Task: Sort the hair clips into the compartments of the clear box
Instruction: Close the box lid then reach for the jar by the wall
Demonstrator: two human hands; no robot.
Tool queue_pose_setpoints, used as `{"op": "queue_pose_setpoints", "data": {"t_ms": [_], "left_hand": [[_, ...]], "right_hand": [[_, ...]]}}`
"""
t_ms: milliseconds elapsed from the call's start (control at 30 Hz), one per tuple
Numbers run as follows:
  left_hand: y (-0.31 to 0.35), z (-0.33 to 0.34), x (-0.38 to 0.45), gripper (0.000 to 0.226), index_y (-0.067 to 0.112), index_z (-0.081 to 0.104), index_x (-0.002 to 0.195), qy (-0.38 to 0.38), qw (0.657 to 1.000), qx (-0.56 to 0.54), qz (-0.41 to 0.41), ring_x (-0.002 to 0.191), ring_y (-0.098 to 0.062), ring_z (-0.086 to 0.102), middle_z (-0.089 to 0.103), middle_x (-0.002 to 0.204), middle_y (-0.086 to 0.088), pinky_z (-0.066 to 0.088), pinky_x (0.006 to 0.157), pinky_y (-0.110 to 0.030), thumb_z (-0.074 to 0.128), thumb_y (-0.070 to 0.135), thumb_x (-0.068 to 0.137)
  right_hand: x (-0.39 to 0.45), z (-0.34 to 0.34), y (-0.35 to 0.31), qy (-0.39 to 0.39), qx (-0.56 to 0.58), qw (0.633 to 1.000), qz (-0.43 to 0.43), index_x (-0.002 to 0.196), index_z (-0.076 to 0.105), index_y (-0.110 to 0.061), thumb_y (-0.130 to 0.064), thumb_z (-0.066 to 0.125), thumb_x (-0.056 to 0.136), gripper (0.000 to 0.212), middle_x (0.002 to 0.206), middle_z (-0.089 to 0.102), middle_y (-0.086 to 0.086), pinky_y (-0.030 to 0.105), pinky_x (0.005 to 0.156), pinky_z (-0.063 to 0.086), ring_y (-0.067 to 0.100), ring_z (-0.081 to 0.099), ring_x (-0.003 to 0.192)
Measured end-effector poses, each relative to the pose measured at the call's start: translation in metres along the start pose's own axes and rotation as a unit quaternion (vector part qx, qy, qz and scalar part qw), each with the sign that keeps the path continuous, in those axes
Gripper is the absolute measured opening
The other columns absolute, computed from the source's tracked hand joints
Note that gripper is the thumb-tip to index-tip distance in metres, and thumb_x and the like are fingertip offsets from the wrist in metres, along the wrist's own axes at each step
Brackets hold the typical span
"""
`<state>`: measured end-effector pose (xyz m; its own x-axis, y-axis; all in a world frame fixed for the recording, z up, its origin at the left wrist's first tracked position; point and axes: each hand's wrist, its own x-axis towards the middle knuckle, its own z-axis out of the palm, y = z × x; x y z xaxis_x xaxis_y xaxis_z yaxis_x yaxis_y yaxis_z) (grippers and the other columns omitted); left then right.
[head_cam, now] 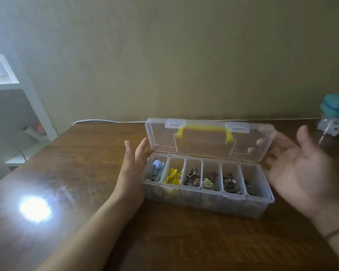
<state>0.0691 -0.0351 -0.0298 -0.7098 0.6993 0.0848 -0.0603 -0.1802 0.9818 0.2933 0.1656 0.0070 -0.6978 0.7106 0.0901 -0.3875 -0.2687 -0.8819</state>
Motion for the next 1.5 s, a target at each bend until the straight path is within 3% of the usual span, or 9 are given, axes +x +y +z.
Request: {"op": "queue_pose_setpoints", "data": {"t_ms": [133,233,333,467,633,933,1133,1367,1500], "left_hand": [[0.008,-0.001,0.001,0.077,0.023,0.072,0.110,-0.011,0.991,-0.128,-0.047,0.119,-0.027,0.058,0.070,0.119,-0.001,0.040,0.102,-0.051,0.028,0.079,0.082],[0.018,-0.007,0.000,0.061,0.013,0.066,0.111,-0.015,0.992,-0.124,-0.029,0.112,-0.034,0.059,0.063,0.123,-0.009,0.045,0.090,-0.048,0.045,0.064,0.085],[0.026,-0.008,-0.003,0.050,0.021,0.068,0.110,-0.026,0.988,0.108,0.108,0.121,-0.019,0.057,0.067,0.121,0.005,0.046,0.097,-0.039,0.051,0.057,0.080],[0.019,-0.006,-0.009,0.039,0.035,0.063,0.117,-0.066,0.834,0.477,0.272,0.132,-0.006,0.042,0.057,0.130,0.021,0.037,0.109,-0.042,0.046,0.060,0.091],[0.014,-0.004,-0.010,0.055,0.037,0.054,0.132,-0.077,0.808,0.520,0.264,0.137,-0.006,0.035,0.051,0.138,0.021,0.036,0.109,-0.051,0.029,0.068,0.094],[0.016,-0.003,-0.006,0.077,0.028,0.050,0.139,-0.093,0.741,0.602,0.283,0.139,-0.014,0.035,0.048,0.146,0.011,0.034,0.113,-0.050,0.025,0.078,0.086],[0.015,-0.009,-0.006,0.089,0.042,0.034,0.144,-0.132,0.786,0.558,0.229,0.145,-0.002,0.019,0.030,0.146,0.030,0.030,0.117,-0.041,0.048,0.084,0.067],[0.011,0.003,-0.008,0.083,0.030,0.050,0.140,-0.072,0.801,0.535,0.259,0.145,-0.007,0.030,0.044,0.147,0.017,0.036,0.115,-0.048,0.060,0.069,0.067],[0.003,0.019,-0.004,0.076,0.025,0.055,0.138,-0.033,0.801,0.526,0.285,0.142,-0.013,0.036,0.050,0.145,0.009,0.038,0.113,-0.047,0.062,0.064,0.072]], "right_hand": [[-0.011,0.011,0.000,-0.051,-0.179,0.981,-0.061,0.070,0.072,-0.019,-0.071,0.062,0.067,0.053,0.089,0.069,0.004,0.043,0.098,0.043,0.022,0.063,0.099],[-0.014,0.008,-0.004,-0.093,-0.394,0.905,-0.131,0.073,0.071,-0.022,-0.070,0.073,0.050,0.053,0.089,0.069,-0.002,0.036,0.085,0.048,0.019,0.063,0.094],[-0.016,0.010,-0.004,-0.117,-0.541,0.811,-0.190,0.077,0.067,-0.035,-0.066,0.065,0.060,0.036,0.094,0.066,-0.016,0.029,0.081,0.045,0.007,0.058,0.100],[-0.019,0.014,0.006,-0.133,-0.619,0.731,-0.255,0.078,0.060,-0.039,-0.050,0.050,0.077,0.016,0.095,0.056,-0.025,0.022,0.083,0.038,0.003,0.049,0.106],[-0.019,0.015,0.013,-0.147,-0.649,0.709,-0.234,0.089,0.054,-0.037,-0.050,0.036,0.083,0.022,0.103,0.047,-0.027,0.019,0.087,0.033,0.003,0.039,0.113],[-0.024,0.020,0.015,-0.137,-0.750,0.575,-0.298,0.097,0.046,-0.032,-0.034,0.031,0.093,0.016,0.100,0.045,-0.010,0.040,0.089,0.041,0.015,0.046,0.096],[-0.019,0.009,0.005,-0.197,-0.751,0.585,-0.235,0.109,0.043,-0.047,-0.083,0.039,0.076,0.049,0.116,0.037,-0.023,0.027,0.087,0.039,0.003,0.036,0.111],[-0.005,0.002,0.005,-0.191,-0.716,0.627,-0.240,0.106,0.045,-0.050,-0.062,0.061,0.070,0.041,0.118,0.038,-0.029,0.023,0.084,0.040,-0.002,0.035,0.115],[0.000,-0.005,0.010,-0.129,-0.696,0.665,-0.238,0.113,0.049,-0.048,-0.050,0.063,0.075,0.040,0.123,0.045,-0.027,0.033,0.098,0.043,-0.003,0.037,0.123]]}}
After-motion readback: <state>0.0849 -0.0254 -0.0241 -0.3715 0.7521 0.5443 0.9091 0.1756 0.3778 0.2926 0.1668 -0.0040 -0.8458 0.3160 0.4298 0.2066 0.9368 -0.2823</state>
